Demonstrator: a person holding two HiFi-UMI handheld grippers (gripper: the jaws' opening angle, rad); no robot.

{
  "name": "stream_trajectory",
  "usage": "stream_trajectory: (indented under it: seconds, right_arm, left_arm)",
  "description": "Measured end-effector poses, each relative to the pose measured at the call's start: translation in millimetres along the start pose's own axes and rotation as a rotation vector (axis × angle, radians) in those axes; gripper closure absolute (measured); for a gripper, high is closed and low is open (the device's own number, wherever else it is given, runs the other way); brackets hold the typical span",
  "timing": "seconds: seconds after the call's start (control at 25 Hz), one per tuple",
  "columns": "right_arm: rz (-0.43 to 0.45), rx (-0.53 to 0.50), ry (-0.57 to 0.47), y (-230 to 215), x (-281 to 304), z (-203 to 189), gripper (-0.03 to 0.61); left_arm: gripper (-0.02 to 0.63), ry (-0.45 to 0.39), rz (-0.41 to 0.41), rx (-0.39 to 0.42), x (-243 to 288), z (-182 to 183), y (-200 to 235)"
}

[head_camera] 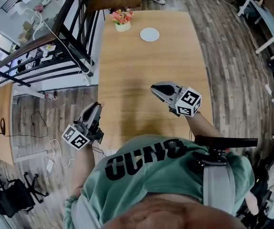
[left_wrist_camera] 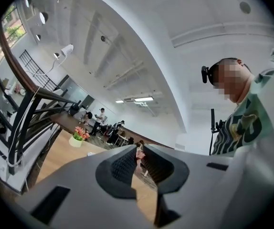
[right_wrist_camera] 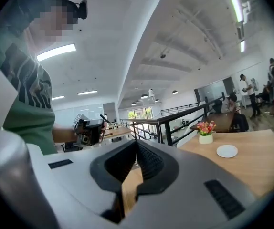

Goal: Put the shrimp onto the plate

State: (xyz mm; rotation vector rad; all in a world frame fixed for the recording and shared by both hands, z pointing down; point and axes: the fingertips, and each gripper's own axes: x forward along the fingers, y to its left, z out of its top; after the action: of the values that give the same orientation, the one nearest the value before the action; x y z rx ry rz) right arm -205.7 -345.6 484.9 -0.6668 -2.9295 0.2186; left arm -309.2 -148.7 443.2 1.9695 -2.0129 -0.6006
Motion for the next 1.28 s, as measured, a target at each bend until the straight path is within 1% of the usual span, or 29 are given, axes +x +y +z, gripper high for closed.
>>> stream_trajectory:
  seconds: [0.08,0.16,0.24,0.4,0.48,0.56,0.76,0.84,0.96,1.16,1.28]
  right_arm:
    - [-0.034,-0.006,0.02,6,4,4,0.571]
    - [-0.061,0.001,0.032,12,3,7,0.571]
    - [-0.087,0.007,0.046,7,-4,10,0.571]
    - [-0.127,0.014,0.064,-31,-18,19,0.571]
    - [-0.146,0.007,0.058,-57,-23,22,0.571]
    - [-0.168,-0.002,0.056,-86,-27,21,0.571]
    - [-0.214,-0.034,0.063,-151,-38,17,0.571]
    - [-0.239,-0.049,0.05,-171,-44,19,0.571]
    - [-0.269,-0.064,0.023,-201,-50,23,0.571]
    - [-0.306,-0.081,-0.005,-268,-52,12,0.571]
    - [-0.316,-0.108,-0.007,-309,-39,4,0.571]
  left_arm:
    - [0.566,-0.016,-0.027,0.005,-4,11,15]
    - [0.566,-0.023,-0.037,0.005,-7,17,27]
    - [0.566,-0.033,-0.041,0.015,-3,22,32]
    - [0.566,-0.057,-0.007,0.048,21,32,45]
    - [0.566,-0.048,0.023,0.071,38,34,57]
    - [0.566,-0.022,0.041,0.1,62,37,70]
    - [0.566,0.038,0.047,0.185,134,58,110]
    - [0.566,0.055,0.052,0.213,157,69,129]
    - [0.566,0.111,0.055,0.265,189,84,160]
    - [0.566,0.233,0.07,0.399,254,111,201]
    - [0.566,0.271,0.081,0.463,287,139,228]
